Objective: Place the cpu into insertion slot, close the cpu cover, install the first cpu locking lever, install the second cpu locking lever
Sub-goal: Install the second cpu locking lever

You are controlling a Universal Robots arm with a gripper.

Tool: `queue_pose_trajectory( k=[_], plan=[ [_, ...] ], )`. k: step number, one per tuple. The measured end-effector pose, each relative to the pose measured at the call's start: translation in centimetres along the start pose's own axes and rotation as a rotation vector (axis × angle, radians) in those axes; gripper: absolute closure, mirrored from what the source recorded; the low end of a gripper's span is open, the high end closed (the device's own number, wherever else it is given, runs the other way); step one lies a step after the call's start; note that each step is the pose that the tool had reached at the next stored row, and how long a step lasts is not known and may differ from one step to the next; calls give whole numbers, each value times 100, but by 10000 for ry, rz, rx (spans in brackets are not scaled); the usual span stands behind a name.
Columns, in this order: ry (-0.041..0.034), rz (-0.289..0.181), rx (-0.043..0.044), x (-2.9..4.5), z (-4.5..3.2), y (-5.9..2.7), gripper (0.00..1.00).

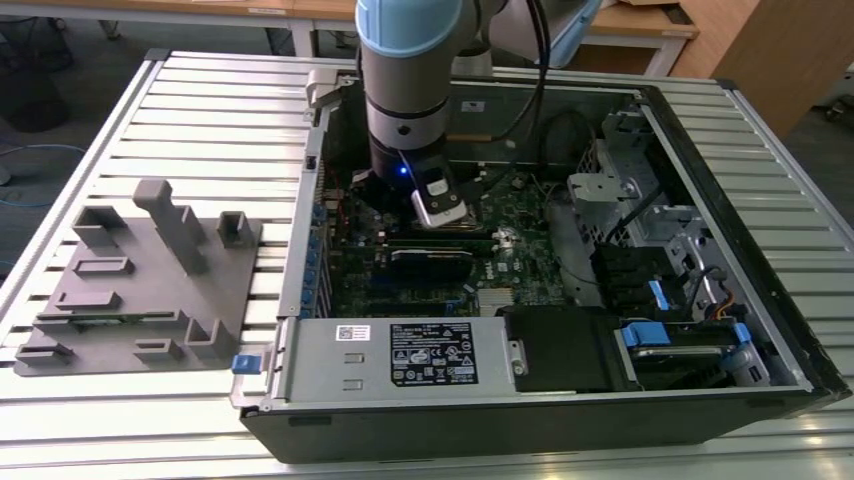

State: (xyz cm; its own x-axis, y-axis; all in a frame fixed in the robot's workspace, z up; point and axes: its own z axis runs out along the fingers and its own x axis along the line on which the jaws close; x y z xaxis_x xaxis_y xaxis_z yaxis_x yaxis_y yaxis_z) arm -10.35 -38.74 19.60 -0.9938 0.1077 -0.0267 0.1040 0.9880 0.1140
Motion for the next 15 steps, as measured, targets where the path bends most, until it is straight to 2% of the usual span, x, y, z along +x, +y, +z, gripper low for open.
queue_pose_trajectory(
  k=[15],
  plan=[
    [0,0,1,-16,6,29,89]
  ],
)
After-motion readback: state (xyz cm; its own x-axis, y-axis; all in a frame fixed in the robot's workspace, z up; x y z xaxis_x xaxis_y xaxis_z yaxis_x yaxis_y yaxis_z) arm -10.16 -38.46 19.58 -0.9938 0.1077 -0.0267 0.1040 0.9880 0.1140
